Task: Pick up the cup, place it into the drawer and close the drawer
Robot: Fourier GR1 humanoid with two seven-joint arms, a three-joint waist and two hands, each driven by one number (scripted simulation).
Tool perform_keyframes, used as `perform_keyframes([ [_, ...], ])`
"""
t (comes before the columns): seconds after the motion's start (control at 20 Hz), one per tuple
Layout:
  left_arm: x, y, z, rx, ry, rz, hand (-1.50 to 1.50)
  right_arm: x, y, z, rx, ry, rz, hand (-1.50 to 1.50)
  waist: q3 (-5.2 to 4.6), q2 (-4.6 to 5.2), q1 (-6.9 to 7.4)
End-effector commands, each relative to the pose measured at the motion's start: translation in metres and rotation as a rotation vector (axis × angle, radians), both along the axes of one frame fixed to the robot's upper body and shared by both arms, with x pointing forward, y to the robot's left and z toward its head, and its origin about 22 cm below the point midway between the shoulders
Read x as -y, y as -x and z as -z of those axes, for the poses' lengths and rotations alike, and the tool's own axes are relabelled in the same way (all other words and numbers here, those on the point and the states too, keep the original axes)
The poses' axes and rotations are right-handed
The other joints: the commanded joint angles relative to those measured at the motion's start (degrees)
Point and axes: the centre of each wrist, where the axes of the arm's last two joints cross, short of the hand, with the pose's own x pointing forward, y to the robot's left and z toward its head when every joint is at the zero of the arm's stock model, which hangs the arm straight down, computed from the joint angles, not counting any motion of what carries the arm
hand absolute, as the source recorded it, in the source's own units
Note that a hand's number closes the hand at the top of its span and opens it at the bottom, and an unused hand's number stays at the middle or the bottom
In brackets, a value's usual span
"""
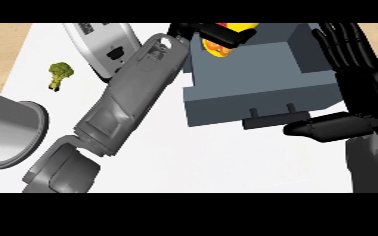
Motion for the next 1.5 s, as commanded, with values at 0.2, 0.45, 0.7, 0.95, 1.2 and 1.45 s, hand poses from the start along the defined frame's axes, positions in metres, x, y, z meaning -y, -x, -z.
perform_keyframes([
  [0.2,-0.007,0.003,0.029,-0.055,-0.099,0.025,-1.50,-0.009,-0.009,-0.011,0.031,-0.004,-0.069,-1.50,0.01,1.24,-4.13],
  [0.45,-0.010,0.005,0.034,-0.060,0.049,0.022,-1.50,-0.033,-0.009,-0.011,0.018,-0.019,-0.220,-1.50,-0.08,1.17,-4.98],
  [0.7,-0.008,0.009,0.031,0.020,0.224,0.094,-1.50,-0.056,-0.010,-0.007,-0.005,0.018,-0.486,1.50,-0.17,1.25,-5.02],
  [0.95,-0.007,0.006,0.019,0.058,0.360,0.054,-1.50,-0.049,-0.008,0.004,-0.127,0.201,-0.611,1.50,-0.15,0.65,-2.71],
  [1.2,-0.009,0.005,0.025,0.082,0.358,-0.012,-1.50,-0.045,0.003,0.008,-0.216,0.516,-0.598,-1.50,-0.13,-0.29,0.08],
  [1.45,-0.013,0.005,0.032,0.062,0.375,-0.040,-1.50,-0.051,0.016,0.015,-0.165,0.732,-0.427,-1.50,-0.08,-0.80,2.75],
])
